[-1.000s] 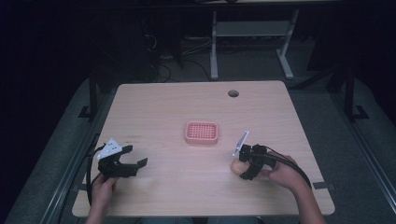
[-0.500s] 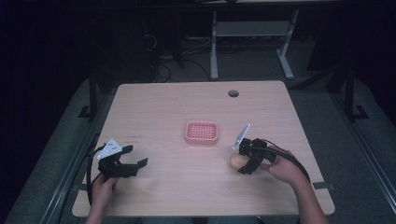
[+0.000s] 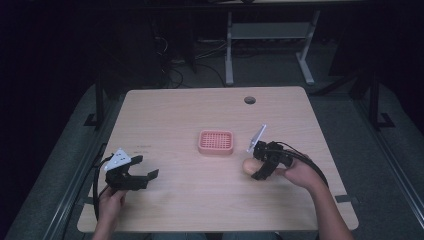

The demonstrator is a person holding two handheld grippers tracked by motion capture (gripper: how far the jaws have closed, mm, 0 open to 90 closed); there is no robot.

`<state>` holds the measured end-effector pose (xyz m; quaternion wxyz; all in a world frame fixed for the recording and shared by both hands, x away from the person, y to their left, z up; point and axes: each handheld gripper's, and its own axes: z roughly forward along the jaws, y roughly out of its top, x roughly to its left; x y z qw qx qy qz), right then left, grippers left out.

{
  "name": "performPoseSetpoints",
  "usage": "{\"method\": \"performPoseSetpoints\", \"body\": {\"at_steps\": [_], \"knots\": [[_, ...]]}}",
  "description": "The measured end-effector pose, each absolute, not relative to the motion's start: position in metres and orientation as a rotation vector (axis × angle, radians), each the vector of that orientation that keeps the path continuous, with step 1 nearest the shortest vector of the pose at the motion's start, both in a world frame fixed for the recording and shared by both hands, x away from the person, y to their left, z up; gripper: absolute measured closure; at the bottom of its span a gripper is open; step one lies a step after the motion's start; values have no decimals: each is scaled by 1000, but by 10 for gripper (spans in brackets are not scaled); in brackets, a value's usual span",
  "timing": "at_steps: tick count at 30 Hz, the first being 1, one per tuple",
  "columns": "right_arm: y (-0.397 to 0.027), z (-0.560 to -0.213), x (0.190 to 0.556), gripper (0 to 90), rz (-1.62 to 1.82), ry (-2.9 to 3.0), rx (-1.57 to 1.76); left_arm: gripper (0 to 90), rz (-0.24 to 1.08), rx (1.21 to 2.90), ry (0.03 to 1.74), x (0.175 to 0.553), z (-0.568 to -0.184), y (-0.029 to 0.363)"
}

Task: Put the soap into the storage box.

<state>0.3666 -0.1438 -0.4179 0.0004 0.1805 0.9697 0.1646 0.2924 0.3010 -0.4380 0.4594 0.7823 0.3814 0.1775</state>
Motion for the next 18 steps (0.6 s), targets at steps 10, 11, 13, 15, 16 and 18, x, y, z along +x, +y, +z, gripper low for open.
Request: {"method": "performPoseSetpoints", "body": {"at_steps": [10, 11, 13, 15, 16, 18], "knots": [[-139, -411, 376, 317, 538, 3040, 553, 143, 437, 1919, 942, 293, -438, 302], [-139, -411, 377, 318, 539, 3037, 553, 143, 437, 1920, 941, 293, -438, 302], [-138, -410, 378, 318, 530, 3039, 544, 143, 438, 1921, 941, 293, -438, 302], [-136, -409, 379, 318, 526, 3041, 545, 143, 437, 1916, 942, 293, -438, 302], [-136, -409, 379, 318, 526, 3041, 545, 143, 437, 1917, 942, 293, -438, 302], [-135, -408, 380, 318, 525, 3040, 533, 143, 437, 1916, 942, 293, -438, 302]]}}
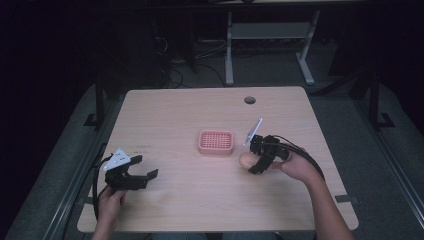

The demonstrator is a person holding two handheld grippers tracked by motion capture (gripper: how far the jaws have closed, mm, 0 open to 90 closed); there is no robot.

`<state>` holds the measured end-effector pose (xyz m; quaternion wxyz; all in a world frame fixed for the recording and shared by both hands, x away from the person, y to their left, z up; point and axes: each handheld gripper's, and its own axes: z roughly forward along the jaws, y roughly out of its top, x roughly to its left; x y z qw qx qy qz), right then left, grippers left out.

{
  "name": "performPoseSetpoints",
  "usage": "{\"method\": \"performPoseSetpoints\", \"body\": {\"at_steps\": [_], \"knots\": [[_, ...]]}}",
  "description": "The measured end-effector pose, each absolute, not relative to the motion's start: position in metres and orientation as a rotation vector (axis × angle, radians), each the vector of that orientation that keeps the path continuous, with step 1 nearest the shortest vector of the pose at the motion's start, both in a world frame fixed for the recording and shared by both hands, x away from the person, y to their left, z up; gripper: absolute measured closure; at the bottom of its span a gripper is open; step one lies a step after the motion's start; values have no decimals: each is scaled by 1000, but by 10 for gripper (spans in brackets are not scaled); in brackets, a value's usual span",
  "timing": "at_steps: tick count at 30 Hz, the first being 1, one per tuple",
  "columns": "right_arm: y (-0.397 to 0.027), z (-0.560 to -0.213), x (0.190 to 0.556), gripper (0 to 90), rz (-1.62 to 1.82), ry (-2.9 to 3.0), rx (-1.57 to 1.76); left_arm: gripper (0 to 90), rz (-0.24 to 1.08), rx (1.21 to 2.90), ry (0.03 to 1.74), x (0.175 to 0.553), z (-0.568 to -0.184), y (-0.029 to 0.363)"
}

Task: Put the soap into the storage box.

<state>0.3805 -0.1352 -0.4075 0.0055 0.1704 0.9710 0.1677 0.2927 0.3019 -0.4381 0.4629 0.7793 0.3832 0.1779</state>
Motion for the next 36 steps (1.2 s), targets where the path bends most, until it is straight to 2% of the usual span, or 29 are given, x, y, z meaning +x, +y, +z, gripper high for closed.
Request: {"method": "performPoseSetpoints", "body": {"at_steps": [36], "knots": [[-116, -392, 404, 318, 549, 3044, 472, 143, 439, 1913, 945, 292, -437, 304]]}}
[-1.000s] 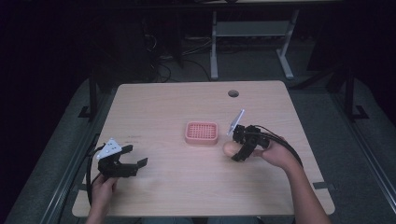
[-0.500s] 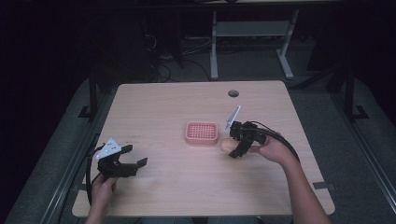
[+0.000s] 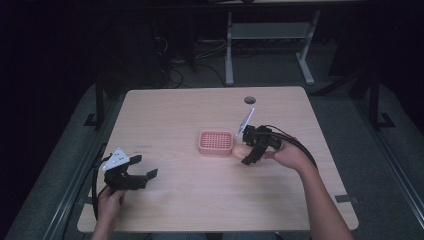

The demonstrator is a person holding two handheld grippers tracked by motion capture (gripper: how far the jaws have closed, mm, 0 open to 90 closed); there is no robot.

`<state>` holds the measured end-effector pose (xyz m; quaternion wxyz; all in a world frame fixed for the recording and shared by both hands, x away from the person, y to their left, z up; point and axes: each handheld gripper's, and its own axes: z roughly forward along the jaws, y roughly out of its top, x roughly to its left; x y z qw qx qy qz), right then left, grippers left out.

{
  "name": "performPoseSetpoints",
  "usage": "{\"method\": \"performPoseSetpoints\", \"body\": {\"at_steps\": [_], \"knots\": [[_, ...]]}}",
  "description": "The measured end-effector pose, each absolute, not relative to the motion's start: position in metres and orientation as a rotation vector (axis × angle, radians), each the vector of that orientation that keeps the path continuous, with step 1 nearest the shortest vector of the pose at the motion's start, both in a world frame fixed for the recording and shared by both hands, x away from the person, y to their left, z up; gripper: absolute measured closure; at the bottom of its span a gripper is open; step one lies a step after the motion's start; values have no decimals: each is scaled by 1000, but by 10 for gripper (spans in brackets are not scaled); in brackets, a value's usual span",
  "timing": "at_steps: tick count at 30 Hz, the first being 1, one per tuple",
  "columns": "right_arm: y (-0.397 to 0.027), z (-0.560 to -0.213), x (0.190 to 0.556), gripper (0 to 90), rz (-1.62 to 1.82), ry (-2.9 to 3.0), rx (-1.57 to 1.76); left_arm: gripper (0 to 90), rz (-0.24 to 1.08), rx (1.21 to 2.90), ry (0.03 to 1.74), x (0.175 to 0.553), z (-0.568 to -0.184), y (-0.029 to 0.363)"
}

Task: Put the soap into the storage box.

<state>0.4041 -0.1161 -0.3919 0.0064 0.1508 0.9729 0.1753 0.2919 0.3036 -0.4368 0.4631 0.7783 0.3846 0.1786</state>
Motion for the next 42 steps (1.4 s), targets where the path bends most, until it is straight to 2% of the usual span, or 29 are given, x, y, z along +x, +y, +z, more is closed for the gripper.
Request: {"method": "performPoseSetpoints", "body": {"at_steps": [42], "knots": [[-94, -384, 427, 318, 558, 3056, 432, 143, 441, 1908, 945, 292, -436, 304]]}}
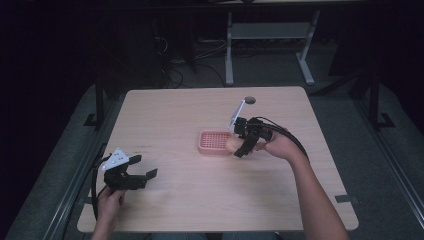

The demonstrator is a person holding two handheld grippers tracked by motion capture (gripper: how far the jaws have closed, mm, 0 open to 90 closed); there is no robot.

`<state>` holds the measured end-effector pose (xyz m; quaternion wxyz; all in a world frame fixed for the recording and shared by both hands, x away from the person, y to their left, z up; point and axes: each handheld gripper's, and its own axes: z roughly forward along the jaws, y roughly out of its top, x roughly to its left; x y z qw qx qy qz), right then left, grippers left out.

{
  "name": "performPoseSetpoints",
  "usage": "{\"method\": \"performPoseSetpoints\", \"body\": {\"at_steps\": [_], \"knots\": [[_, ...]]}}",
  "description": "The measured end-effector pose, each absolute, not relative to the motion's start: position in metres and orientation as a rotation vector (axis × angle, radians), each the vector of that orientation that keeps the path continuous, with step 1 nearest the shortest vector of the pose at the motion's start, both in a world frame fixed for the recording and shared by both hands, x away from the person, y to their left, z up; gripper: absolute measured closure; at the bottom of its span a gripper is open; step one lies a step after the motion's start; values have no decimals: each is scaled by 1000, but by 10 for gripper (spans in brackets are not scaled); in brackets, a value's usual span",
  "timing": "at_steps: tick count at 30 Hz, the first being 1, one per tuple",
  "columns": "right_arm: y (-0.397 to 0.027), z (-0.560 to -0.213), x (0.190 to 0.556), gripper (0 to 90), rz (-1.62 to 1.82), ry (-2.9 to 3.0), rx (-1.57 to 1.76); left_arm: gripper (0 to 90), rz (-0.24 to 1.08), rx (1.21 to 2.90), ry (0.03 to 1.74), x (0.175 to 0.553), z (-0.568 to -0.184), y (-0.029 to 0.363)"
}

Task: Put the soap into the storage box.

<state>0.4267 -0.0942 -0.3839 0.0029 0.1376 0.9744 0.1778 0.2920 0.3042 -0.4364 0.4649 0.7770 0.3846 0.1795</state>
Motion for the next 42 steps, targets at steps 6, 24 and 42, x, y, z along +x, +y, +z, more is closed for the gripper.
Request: {"method": "performPoseSetpoints", "body": {"at_steps": [6, 24, 42], "knots": [[-92, -386, 430, 318, 545, 3067, 437, 143, 441, 1906, 943, 292, -437, 304], [-72, -376, 447, 318, 534, 3061, 374, 143, 439, 1903, 946, 292, -436, 305], [-56, -369, 461, 318, 525, 3071, 362, 143, 437, 1893, 950, 292, -436, 305]]}}
